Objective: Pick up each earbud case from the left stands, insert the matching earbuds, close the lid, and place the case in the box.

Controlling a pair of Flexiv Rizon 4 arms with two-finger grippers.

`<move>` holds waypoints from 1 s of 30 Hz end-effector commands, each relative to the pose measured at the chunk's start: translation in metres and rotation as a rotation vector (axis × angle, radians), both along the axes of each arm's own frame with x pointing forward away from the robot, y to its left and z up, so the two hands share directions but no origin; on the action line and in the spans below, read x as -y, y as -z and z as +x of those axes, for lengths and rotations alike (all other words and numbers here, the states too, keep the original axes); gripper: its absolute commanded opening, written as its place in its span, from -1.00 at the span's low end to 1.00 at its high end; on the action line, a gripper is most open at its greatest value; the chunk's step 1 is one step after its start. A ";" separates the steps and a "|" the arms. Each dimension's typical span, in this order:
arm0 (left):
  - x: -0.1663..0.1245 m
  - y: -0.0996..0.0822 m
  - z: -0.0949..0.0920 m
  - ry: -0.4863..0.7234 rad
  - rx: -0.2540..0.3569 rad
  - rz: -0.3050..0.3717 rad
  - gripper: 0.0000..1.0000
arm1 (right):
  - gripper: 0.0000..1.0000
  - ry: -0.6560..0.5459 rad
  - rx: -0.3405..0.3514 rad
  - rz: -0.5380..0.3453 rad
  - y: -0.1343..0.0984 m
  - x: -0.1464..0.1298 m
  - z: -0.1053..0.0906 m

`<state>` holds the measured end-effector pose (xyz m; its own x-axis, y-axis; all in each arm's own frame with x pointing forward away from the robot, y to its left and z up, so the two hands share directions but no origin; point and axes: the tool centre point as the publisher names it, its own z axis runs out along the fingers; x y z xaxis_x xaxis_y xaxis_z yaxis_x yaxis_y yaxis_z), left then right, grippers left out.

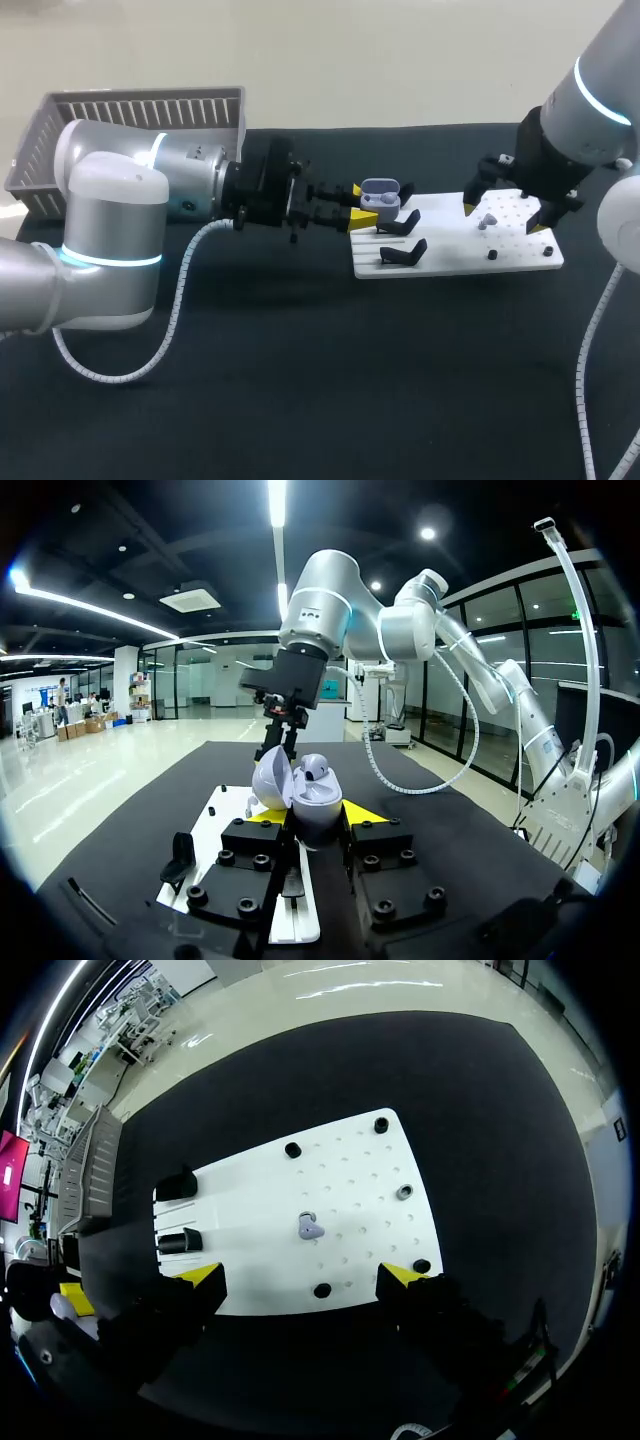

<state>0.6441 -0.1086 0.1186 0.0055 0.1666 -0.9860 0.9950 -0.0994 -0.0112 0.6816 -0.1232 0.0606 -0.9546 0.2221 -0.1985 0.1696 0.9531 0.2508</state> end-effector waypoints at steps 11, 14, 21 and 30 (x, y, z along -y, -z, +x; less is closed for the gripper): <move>0.000 0.001 -0.001 -0.003 0.003 -0.004 -1.00 | -0.17 0.003 -0.005 -0.035 0.013 0.000 0.011; 0.000 0.001 -0.001 -0.003 0.003 -0.004 -1.00 | -0.17 -0.005 -0.012 -0.038 0.015 0.000 0.013; 0.000 0.001 -0.001 -0.003 0.003 -0.004 -1.00 | -0.08 -0.016 -0.019 -0.042 0.019 0.000 0.017; 0.000 0.001 -0.001 -0.003 0.003 -0.004 -1.00 | -0.08 -0.016 -0.037 -0.041 0.027 0.002 0.022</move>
<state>0.6441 -0.1086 0.1186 0.0055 0.1666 -0.9860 0.9950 -0.0994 -0.0112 0.6988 -0.1258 0.0363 -0.9634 0.1999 -0.1784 0.1623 0.9652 0.2053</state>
